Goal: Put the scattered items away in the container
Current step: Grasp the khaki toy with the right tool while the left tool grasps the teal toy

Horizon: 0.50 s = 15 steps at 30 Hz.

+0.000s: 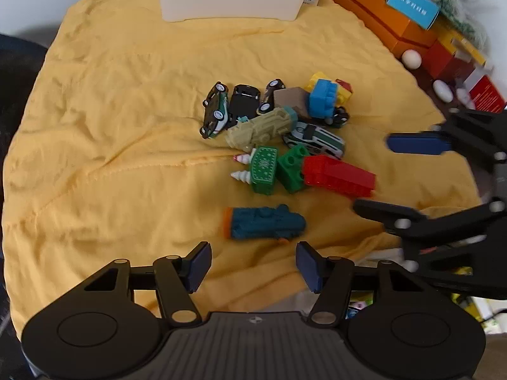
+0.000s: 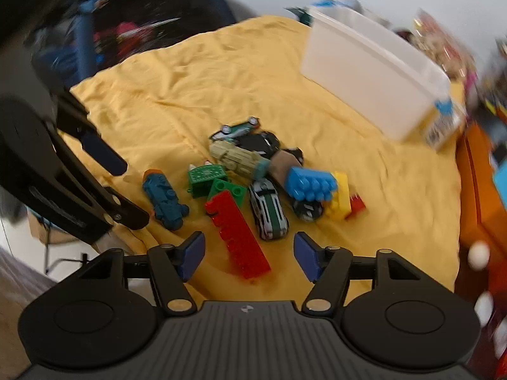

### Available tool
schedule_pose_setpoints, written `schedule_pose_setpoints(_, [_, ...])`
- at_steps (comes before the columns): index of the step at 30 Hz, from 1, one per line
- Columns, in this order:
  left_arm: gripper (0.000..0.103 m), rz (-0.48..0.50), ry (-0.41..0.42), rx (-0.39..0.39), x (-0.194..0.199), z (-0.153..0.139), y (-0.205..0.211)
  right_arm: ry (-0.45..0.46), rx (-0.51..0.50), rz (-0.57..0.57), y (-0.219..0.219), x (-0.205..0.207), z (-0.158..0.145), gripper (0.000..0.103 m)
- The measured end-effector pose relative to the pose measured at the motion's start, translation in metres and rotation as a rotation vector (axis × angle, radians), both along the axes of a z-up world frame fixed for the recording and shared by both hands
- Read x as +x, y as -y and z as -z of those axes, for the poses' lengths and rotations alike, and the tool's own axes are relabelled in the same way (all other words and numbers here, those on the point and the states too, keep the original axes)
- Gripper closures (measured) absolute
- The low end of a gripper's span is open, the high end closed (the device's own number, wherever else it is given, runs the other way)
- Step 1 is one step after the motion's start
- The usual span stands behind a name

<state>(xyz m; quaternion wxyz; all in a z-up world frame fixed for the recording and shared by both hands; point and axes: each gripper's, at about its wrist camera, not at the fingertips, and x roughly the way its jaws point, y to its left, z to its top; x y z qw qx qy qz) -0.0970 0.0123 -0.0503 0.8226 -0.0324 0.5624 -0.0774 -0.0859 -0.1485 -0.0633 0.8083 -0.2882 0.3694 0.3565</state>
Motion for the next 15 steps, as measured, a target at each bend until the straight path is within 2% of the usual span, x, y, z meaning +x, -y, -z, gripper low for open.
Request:
schedule_pose_setpoints(1, [0.040,0.002,0.001,-0.013,0.000,-0.002,0.000,0.000,-0.011,-0.022,-0.003,0.000,0.003,0.051])
schedule_pose_setpoints(3, [0.041,0.001,-0.009,-0.022,0.004,0.001,0.001,-0.033,-0.027,-0.034,-0.008,0.003,0.011,0.070])
schedule_pose_setpoints(7, [0.044,-0.047,-0.066,-0.074,0.020,0.015,-0.002,-0.014,-0.043,-0.023,-0.008,0.008,0.019,0.071])
schedule_pose_setpoints(10, [0.047,-0.082,-0.106,-0.155,0.026,0.023,-0.005,-0.039,-0.023,-0.023,-0.001,0.013,0.019,0.071])
schedule_pose_setpoints(13, [0.048,-0.114,-0.116,-0.172,0.034,0.029,-0.005,-0.034,-0.039,-0.026,-0.001,0.017,0.025,0.071])
schedule_pose_setpoints(14, [0.053,-0.120,-0.113,-0.167,0.038,0.030,-0.004,-0.039,-0.046,-0.028,-0.002,0.018,0.029,0.071])
schedule_pose_setpoints(15, [0.060,-0.117,-0.101,-0.154,0.042,0.030,-0.001,-0.052,-0.047,-0.027,-0.002,0.019,0.032,0.077])
